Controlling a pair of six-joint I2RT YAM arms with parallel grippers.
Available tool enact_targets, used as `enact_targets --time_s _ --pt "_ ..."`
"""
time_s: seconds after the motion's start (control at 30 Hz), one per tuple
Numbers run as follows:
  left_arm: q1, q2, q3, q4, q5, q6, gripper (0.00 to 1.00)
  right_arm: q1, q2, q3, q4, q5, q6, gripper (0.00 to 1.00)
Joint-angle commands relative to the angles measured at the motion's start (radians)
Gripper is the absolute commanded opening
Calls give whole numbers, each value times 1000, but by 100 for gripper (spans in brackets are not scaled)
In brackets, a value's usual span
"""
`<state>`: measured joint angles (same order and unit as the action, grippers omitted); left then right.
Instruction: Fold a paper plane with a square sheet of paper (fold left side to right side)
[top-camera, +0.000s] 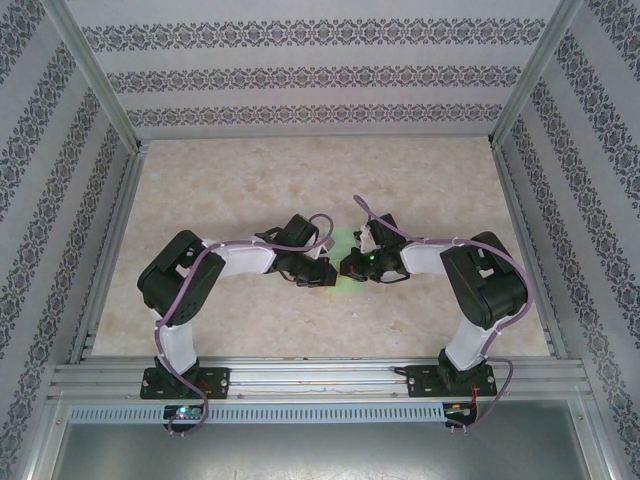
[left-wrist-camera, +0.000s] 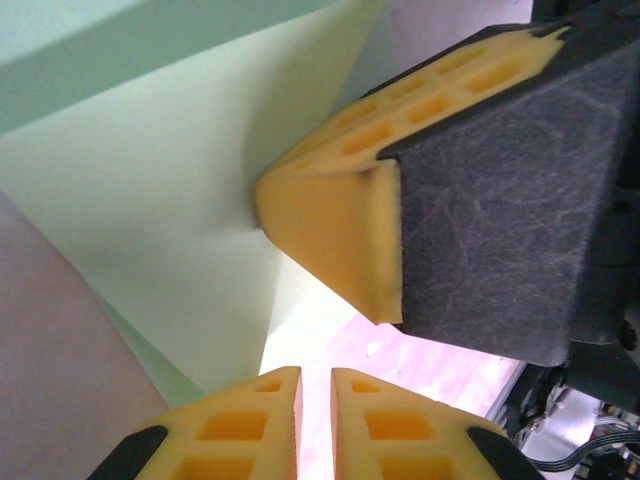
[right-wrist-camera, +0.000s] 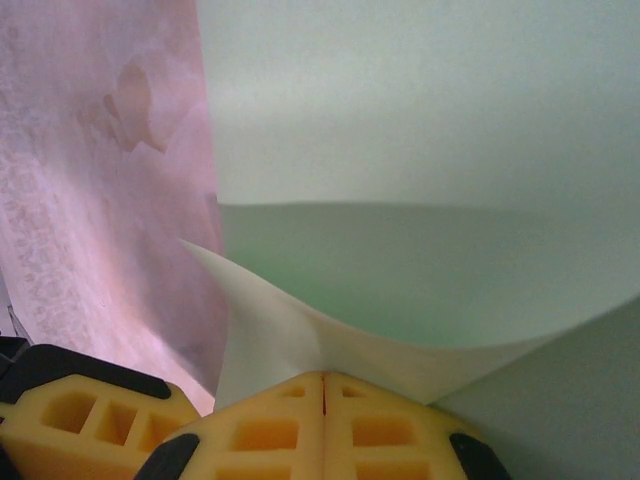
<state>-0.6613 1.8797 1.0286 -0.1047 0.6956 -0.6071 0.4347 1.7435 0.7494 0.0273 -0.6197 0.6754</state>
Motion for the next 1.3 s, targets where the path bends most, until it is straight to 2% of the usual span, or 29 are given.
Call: enact_targets --time_s 0.0,1.27 --pt "-8 26 34 -48 -30 45 15 7 12 -16 -54 31 -13 0" --pt "11 52 15 -76 -95 64 14 6 4 -11 -65 29 -19 0"
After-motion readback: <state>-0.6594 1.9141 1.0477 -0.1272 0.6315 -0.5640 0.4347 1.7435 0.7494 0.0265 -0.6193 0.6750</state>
